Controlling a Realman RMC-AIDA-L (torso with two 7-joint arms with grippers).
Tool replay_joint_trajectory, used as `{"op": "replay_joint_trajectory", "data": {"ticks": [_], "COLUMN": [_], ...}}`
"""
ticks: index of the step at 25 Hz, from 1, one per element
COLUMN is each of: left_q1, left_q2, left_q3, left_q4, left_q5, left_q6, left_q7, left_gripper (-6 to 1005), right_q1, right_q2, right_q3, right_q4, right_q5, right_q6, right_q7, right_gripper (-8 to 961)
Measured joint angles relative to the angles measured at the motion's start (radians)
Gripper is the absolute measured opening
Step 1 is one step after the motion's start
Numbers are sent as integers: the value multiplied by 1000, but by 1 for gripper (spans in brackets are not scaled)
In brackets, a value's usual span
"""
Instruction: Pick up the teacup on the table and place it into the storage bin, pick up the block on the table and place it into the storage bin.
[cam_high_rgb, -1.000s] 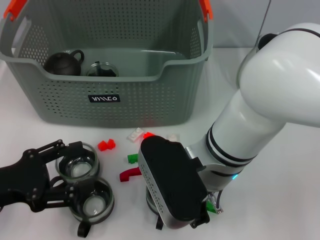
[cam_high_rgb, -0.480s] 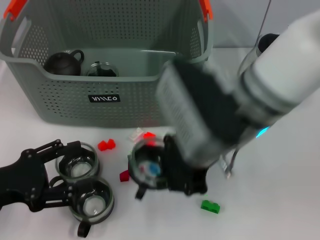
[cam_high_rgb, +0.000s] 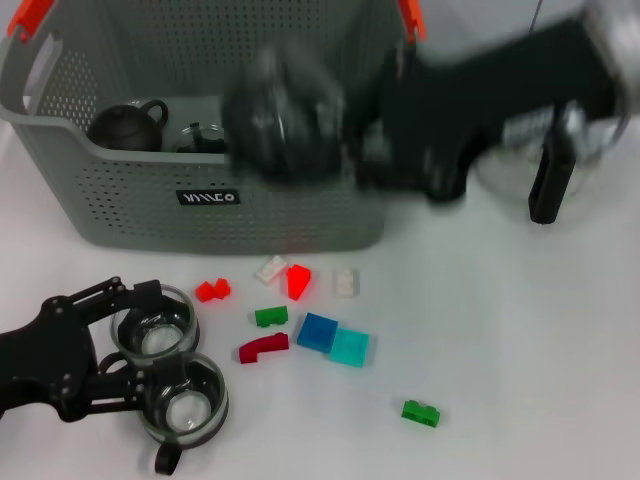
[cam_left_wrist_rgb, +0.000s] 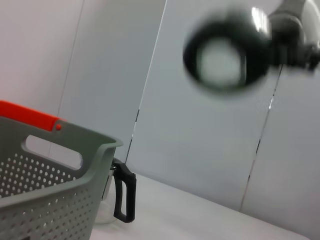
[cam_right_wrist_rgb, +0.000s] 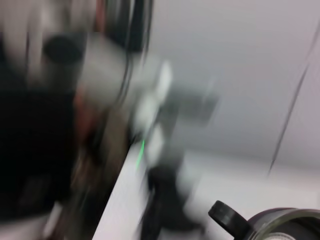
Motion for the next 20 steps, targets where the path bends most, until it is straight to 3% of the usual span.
{"op": "replay_joint_trajectory", "data": {"ticks": [4,7,10,15,17,20], "left_q1": [-5,-9,-10,-10,-9,-6], "left_q2": [-1,-1,-2,-4,-5,-6], "left_q3": [-9,-13,-14,-23,-23,-23], "left_q4": [0,0,0,-1,-1,-1], "left_q5": [0,0,0,0,0,0], "left_q6": [0,1,3,5,7,8], "left_q7": [-1,-4,-6,-7,-7,-7], "left_gripper": [915,915,914,912,912,911], "right_q1": [-32,-9,78,295,362,454], "right_q2": [0,-4,-19,-49,-42,-13], "right_q3": [59,30,-4,-12,-11,-16], "right_q4": [108,159,208,343,370,419], "right_q5": [237,245,105,-178,-310,-551], "right_q6": [233,403,526,582,598,619], "right_q7": [-20,28,141,326,376,434], "right_gripper": [57,56,56,57,57,57]}}
